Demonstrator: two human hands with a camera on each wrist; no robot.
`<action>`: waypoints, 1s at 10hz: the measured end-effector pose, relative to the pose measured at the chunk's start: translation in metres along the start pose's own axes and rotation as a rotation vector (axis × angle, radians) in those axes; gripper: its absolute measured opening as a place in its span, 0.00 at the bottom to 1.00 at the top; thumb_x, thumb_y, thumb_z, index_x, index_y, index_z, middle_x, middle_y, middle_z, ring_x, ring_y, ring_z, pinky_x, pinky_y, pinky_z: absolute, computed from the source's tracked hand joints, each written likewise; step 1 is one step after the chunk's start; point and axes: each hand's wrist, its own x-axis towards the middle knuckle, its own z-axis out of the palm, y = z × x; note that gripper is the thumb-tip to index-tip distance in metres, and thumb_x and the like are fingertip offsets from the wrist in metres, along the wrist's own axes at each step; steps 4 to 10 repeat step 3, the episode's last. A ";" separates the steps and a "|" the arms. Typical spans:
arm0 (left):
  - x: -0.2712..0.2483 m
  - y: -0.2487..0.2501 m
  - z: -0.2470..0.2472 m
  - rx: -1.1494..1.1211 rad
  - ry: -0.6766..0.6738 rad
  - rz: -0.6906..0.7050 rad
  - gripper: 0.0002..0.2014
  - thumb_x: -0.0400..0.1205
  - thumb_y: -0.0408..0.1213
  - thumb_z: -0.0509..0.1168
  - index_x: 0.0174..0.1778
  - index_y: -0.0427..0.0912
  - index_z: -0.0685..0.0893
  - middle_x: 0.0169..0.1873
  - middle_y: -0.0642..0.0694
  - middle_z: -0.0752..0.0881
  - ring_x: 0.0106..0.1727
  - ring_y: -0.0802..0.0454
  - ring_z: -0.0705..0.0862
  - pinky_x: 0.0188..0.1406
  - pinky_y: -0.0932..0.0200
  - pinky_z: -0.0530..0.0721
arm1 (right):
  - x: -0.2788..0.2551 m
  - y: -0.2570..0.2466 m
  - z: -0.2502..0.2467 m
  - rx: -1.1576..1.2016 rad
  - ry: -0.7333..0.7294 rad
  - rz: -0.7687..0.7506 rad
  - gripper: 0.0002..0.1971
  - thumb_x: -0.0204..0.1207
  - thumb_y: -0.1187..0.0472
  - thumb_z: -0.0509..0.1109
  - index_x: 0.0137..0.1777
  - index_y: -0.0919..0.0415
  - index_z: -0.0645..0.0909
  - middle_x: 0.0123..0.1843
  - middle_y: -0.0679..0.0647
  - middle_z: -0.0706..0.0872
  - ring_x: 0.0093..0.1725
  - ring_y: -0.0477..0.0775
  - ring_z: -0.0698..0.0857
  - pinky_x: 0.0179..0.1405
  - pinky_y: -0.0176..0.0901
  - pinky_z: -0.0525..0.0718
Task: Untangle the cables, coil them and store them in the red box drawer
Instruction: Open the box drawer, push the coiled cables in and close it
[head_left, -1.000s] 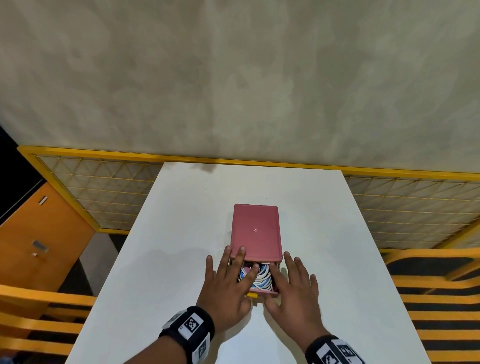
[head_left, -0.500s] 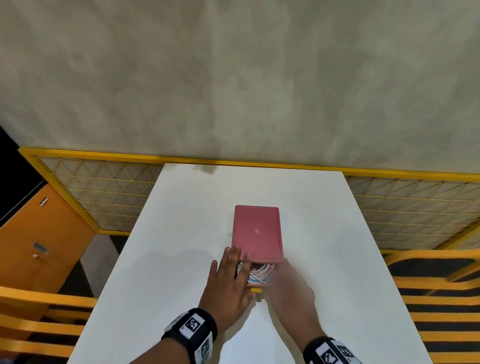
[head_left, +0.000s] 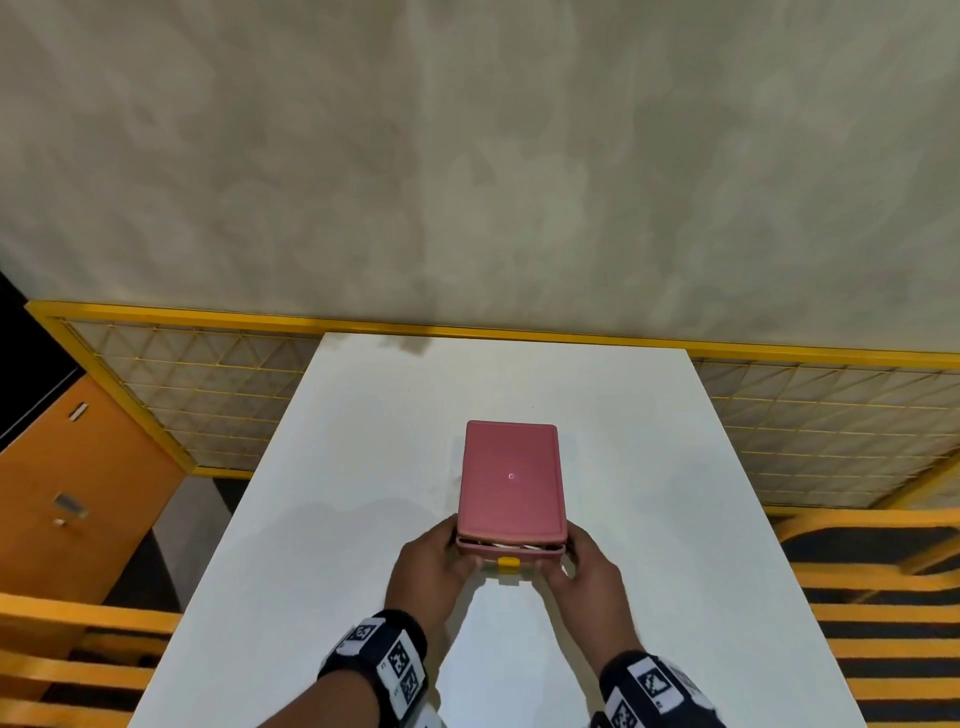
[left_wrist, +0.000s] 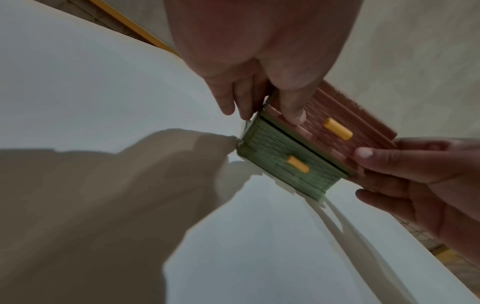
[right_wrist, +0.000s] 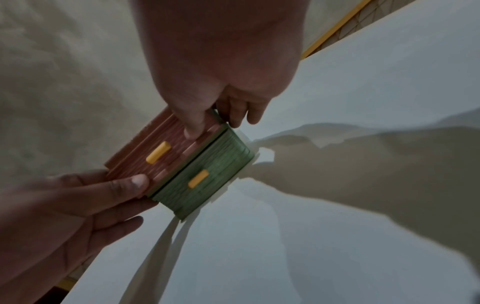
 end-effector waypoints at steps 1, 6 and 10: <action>0.005 0.001 0.007 -0.044 0.034 -0.055 0.22 0.74 0.32 0.70 0.47 0.71 0.86 0.43 0.62 0.92 0.49 0.61 0.90 0.54 0.58 0.86 | 0.005 0.005 0.009 -0.012 0.068 0.032 0.21 0.76 0.65 0.70 0.66 0.47 0.81 0.52 0.32 0.87 0.54 0.32 0.85 0.52 0.30 0.82; 0.008 0.001 0.010 -0.094 0.072 -0.081 0.21 0.73 0.32 0.71 0.46 0.70 0.86 0.43 0.62 0.93 0.49 0.60 0.90 0.57 0.53 0.87 | 0.008 0.006 0.010 -0.004 0.097 0.047 0.20 0.76 0.63 0.71 0.67 0.51 0.82 0.53 0.38 0.88 0.56 0.42 0.87 0.52 0.34 0.81; 0.008 0.001 0.010 -0.094 0.072 -0.081 0.21 0.73 0.32 0.71 0.46 0.70 0.86 0.43 0.62 0.93 0.49 0.60 0.90 0.57 0.53 0.87 | 0.008 0.006 0.010 -0.004 0.097 0.047 0.20 0.76 0.63 0.71 0.67 0.51 0.82 0.53 0.38 0.88 0.56 0.42 0.87 0.52 0.34 0.81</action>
